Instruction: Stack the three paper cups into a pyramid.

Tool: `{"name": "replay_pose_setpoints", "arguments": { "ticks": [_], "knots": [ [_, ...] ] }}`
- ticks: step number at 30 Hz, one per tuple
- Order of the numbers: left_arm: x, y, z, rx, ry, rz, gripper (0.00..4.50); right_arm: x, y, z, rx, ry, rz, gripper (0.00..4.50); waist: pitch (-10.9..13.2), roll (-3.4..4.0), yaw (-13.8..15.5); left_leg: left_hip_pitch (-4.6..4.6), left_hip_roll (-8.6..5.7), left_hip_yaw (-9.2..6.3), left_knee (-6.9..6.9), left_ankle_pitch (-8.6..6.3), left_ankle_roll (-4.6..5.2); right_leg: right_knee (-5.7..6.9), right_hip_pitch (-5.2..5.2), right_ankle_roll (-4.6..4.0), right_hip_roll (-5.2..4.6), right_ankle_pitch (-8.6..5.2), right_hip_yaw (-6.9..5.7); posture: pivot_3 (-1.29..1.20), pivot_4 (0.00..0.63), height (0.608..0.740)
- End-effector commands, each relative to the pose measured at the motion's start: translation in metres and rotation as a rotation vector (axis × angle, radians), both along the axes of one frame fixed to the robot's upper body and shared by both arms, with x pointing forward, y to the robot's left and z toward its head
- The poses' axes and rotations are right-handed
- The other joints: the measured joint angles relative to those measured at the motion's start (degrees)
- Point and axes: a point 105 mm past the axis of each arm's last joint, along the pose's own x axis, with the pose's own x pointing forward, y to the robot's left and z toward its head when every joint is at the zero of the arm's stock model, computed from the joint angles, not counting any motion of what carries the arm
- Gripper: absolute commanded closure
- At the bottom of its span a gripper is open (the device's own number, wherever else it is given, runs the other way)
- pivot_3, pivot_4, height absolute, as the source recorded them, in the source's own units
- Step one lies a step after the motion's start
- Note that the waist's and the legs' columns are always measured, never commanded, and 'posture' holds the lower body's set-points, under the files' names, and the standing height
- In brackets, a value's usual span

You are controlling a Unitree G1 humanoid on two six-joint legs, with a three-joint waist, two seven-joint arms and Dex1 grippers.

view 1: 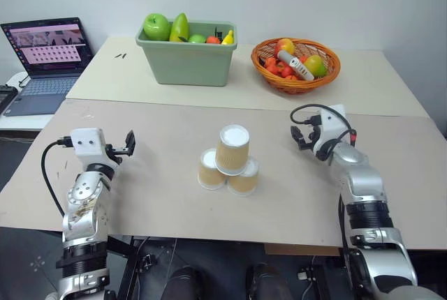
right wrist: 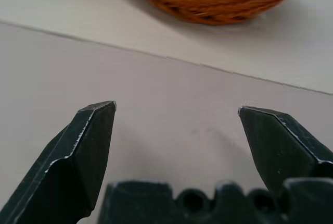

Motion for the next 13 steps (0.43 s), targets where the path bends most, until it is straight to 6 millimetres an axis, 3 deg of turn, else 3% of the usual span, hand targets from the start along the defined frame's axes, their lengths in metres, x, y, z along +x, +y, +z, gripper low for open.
{"name": "replay_pose_setpoints", "arguments": {
  "ticks": [1,13],
  "knots": [
    [0.003,0.001,0.012,0.023,-0.063,0.014,0.0,-0.003,-0.026,0.009,0.016,-0.103,-0.136,0.1,0.0,0.0,-0.11,-0.01,0.0,0.02,0.01,0.0,0.0,0.0,0.0,0.01,0.0,0.0,-0.01,0.0,0.15,0.708],
    [0.004,0.018,0.015,0.0,-0.105,0.116,0.0,-0.003,-0.018,0.004,-0.017,-0.11,-0.124,0.1,0.0,0.01,-0.73,0.03,0.06,-0.08,0.01,0.01,-0.01,0.04,-0.01,0.01,0.01,-0.01,0.03,0.0,0.15,0.708]
  ]
}}
